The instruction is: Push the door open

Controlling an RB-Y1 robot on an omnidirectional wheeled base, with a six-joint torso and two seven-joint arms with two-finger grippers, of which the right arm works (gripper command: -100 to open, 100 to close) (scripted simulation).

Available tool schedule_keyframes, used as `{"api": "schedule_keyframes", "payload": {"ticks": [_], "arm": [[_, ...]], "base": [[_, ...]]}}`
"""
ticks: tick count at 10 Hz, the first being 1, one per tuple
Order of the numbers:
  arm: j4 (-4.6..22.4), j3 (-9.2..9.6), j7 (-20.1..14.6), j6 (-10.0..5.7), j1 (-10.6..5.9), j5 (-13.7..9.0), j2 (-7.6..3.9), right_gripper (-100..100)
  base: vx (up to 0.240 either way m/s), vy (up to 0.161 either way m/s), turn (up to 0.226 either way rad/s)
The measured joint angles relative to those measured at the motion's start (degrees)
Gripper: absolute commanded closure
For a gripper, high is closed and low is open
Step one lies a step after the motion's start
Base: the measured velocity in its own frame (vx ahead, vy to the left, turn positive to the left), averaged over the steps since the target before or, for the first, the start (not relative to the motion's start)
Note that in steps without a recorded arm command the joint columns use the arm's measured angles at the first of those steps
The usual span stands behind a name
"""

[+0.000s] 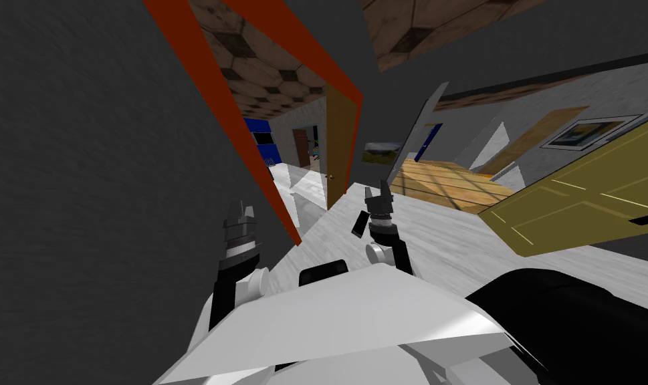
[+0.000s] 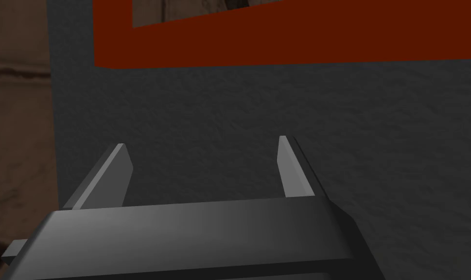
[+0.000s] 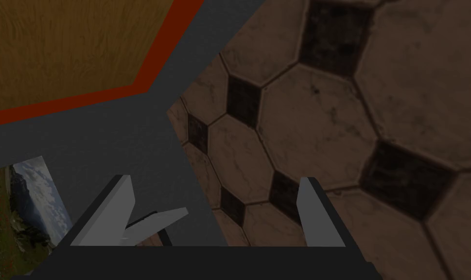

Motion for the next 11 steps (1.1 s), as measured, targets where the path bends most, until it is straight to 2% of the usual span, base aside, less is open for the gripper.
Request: {"api": "schedule_keyframes", "payload": {"ticks": [5,11], "arm": [[5.3,0.20,-1.5,-3.10,-0.89,1.3,-2.36,-100],[12.6,0.77,-3.5,-7.82,-1.73,3.2,-4.85,-100]], "base": [[0.147,-0.013,0.002],[0.134,-0.018,0.002]]}}
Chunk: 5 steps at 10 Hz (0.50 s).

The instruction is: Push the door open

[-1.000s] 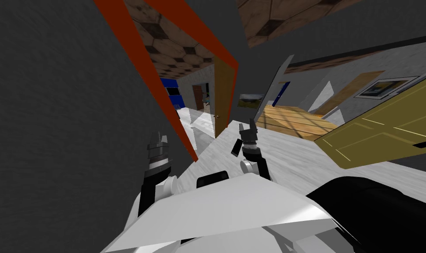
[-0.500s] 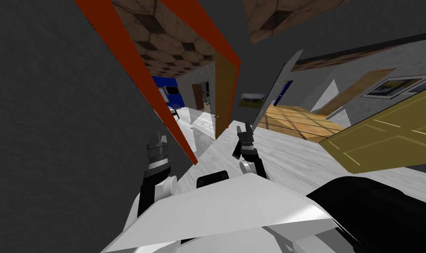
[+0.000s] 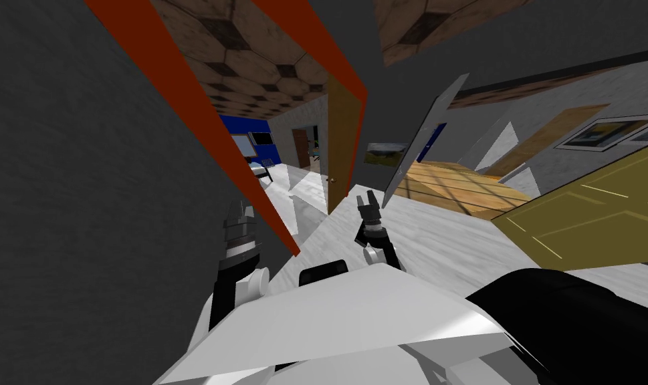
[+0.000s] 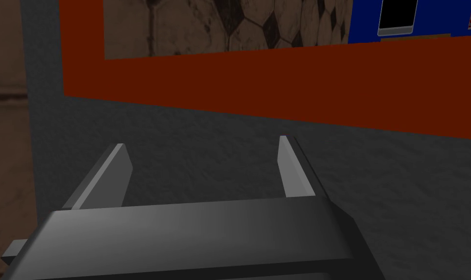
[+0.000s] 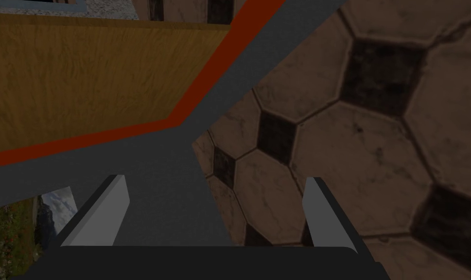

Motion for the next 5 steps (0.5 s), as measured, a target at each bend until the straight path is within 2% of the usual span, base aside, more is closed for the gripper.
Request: {"api": "schedule_keyframes", "payload": {"ticks": [3,5], "arm": [[4.4,0.19,-1.2,-2.74,-0.59,1.1,-1.43,-100],[6.4,0.19,-2.0,-3.99,-0.94,1.5,-2.20,-100]], "base": [[0.168,-0.002,0.002],[0.123,-0.031,0.001]]}}
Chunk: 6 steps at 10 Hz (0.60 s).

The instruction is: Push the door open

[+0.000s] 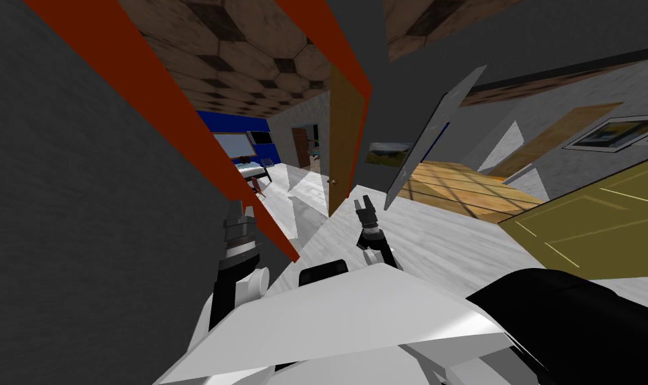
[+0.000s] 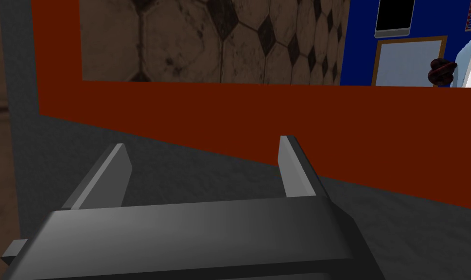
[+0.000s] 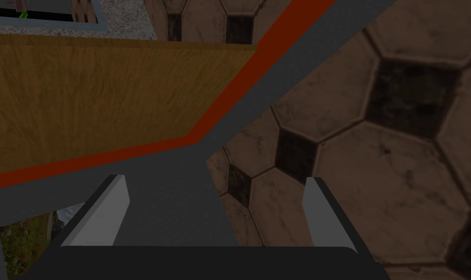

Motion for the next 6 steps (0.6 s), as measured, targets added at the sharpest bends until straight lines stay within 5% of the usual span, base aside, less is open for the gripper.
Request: {"api": "schedule_keyframes", "payload": {"ticks": [6], "arm": [[6.9,0.71,-1.9,-4.31,-0.86,2.0,-1.95,-100]], "base": [[0.112,-0.022,0.002]]}}
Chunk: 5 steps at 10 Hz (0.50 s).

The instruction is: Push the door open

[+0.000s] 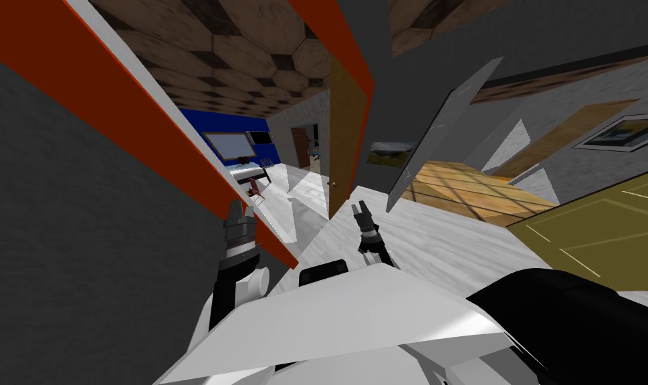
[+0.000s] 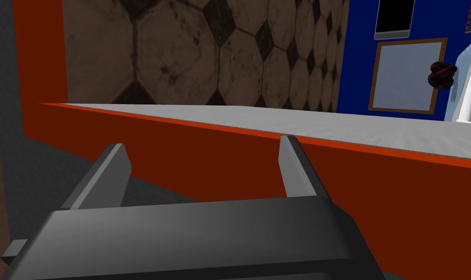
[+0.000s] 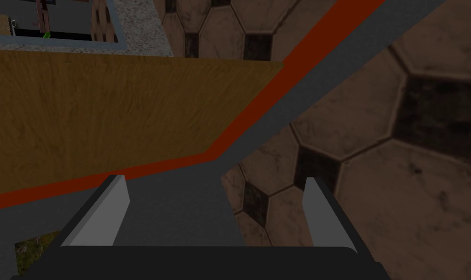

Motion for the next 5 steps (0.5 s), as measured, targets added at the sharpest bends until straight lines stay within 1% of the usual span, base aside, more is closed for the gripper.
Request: {"api": "schedule_keyframes", "payload": {"ticks": [2,5], "arm": [[2.0,0.15,-0.5,-1.33,-0.15,0.5,-0.56,-100],[5.3,0.32,-1.3,-3.36,-0.81,1.3,-1.36,-100]], "base": [[0.096,-0.017,0.002],[0.097,-0.013,0.002]]}}
